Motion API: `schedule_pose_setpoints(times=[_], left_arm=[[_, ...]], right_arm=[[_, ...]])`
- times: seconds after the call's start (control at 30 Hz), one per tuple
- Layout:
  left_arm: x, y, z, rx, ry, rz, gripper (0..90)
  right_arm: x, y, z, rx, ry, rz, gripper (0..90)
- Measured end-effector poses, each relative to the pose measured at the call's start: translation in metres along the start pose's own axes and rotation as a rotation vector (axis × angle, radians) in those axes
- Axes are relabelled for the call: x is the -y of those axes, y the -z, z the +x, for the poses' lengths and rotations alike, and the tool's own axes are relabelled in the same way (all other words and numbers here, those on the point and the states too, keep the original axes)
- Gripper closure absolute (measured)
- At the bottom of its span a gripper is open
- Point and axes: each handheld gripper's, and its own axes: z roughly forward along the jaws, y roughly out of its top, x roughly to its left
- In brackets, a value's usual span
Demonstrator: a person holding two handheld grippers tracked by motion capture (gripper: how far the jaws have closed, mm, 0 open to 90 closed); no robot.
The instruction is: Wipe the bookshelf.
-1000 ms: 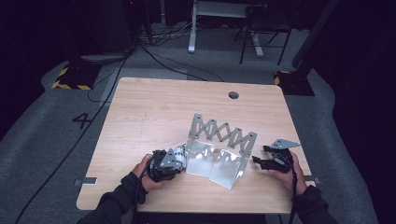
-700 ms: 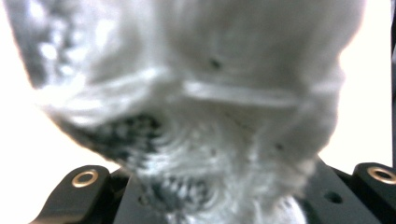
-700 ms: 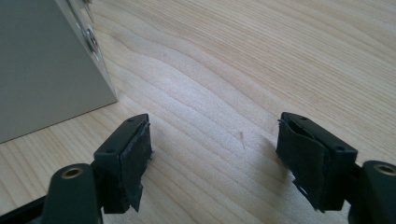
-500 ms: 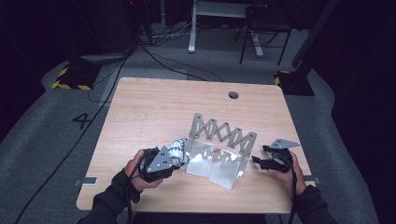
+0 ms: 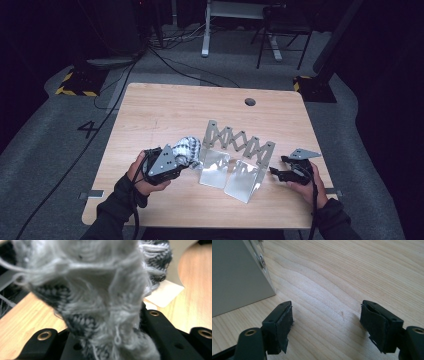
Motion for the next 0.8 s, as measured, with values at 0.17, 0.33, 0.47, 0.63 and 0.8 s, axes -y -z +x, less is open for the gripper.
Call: schedule_pose_setpoints(times=[0.17,0.33,0.47,0.63,0.8], left_arm=[[-0.002,-0.012,0.012,-0.029,0.024,-0.026,72.5],[-0.003,-0.041,0.024,-0.043,0.045,-0.007,72.5],[-0.001,-0.061,0.031,-0.049,0.06,0.011,72.6],[0.008,-0.084,0.036,-0.042,0.096,0.058,72.8],[0.028,-0.105,0.037,0.025,0.146,0.134,72.8]], right_arm=[[0.0,0.0,0.0,-0.001,0.0,0.0,26.7],[0.0,0.0,0.0,0.0,0.0,0.0,26.7],[0.0,0.0,0.0,0.0,0.0,0.0,26.7],[0.0,0.0,0.0,0.0,0.0,0.0,26.7],[0.0,0.0,0.0,0.0,0.0,0.0,26.7]])
